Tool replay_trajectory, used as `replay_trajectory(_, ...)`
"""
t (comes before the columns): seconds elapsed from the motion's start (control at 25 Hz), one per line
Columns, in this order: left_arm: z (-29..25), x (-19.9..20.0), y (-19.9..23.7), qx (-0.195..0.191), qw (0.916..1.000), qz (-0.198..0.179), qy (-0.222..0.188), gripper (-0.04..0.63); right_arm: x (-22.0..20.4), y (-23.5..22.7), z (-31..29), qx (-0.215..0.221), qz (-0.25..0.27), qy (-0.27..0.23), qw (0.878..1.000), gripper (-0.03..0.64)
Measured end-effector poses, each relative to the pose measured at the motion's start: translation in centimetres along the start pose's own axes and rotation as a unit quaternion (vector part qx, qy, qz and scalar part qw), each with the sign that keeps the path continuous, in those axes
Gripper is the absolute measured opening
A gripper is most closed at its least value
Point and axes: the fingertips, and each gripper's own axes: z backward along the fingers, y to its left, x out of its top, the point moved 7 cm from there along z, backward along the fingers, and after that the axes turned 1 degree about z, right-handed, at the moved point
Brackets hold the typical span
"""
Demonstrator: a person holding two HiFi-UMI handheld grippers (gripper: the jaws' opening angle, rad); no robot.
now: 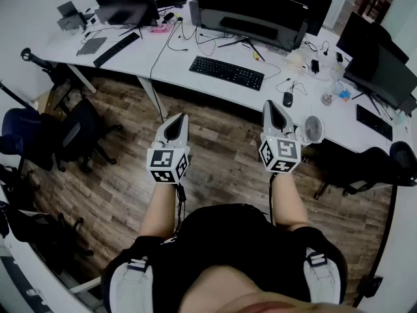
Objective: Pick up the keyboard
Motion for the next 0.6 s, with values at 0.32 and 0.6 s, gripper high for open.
replay_trajectory(0.32,2.0,-0.2,2.5,-0.008,0.9999,0.005,-0.007,0.054,0.0,3.2,0.8,-0.013,-0.009,-0.007,1.0,-0.005)
replay_trajectory(0.6,3.4,-1.8,4.7,-0.026,0.9995,0.014,-0.005,0.054,-0.6,5.5,2.1,-0.038,-0.004,-0.004,0.999,-0.004)
